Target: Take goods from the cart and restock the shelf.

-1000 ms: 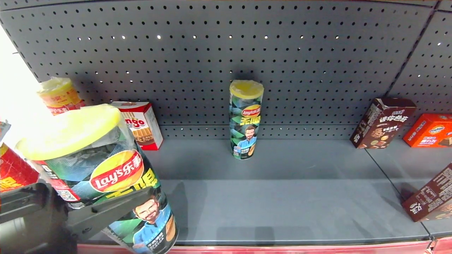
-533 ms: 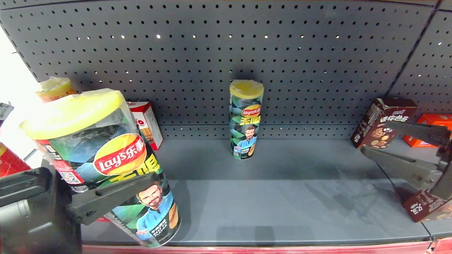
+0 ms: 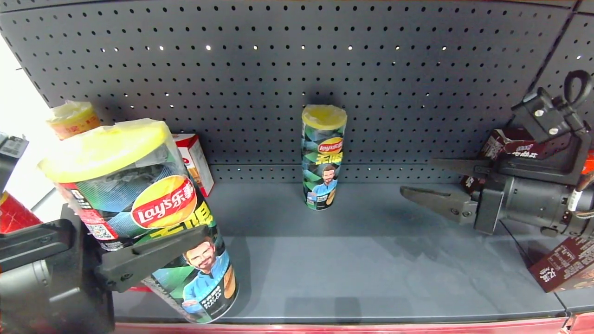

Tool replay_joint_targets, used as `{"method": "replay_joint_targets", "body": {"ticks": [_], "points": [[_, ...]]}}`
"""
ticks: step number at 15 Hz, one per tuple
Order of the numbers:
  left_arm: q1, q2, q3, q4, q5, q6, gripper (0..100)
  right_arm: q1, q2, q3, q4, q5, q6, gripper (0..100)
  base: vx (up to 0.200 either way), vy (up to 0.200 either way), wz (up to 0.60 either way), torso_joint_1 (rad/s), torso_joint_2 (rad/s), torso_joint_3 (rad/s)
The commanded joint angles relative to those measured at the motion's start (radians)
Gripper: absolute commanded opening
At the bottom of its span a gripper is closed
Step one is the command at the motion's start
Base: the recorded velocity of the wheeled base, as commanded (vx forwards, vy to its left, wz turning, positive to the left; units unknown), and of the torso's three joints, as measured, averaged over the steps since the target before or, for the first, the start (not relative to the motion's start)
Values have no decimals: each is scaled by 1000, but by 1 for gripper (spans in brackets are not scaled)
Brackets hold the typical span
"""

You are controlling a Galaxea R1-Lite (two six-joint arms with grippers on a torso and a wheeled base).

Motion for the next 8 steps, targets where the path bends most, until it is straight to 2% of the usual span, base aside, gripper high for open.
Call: {"method": "replay_joint_targets", "body": {"ticks": [1, 4, 8], "points": [[0, 14, 2, -1, 1, 0, 0, 15, 52, -61, 17, 3, 0, 100, 0, 0, 0, 0, 0, 0], [-3, 19, 2, -1, 0, 0, 0, 8, 146, -130, 11, -6, -6, 100, 0, 0, 0, 0, 0, 0], [1, 26, -3, -4, 1, 0, 0, 17, 279, -150, -148, 24, -6, 100, 0, 0, 0, 0, 0, 0]]}}
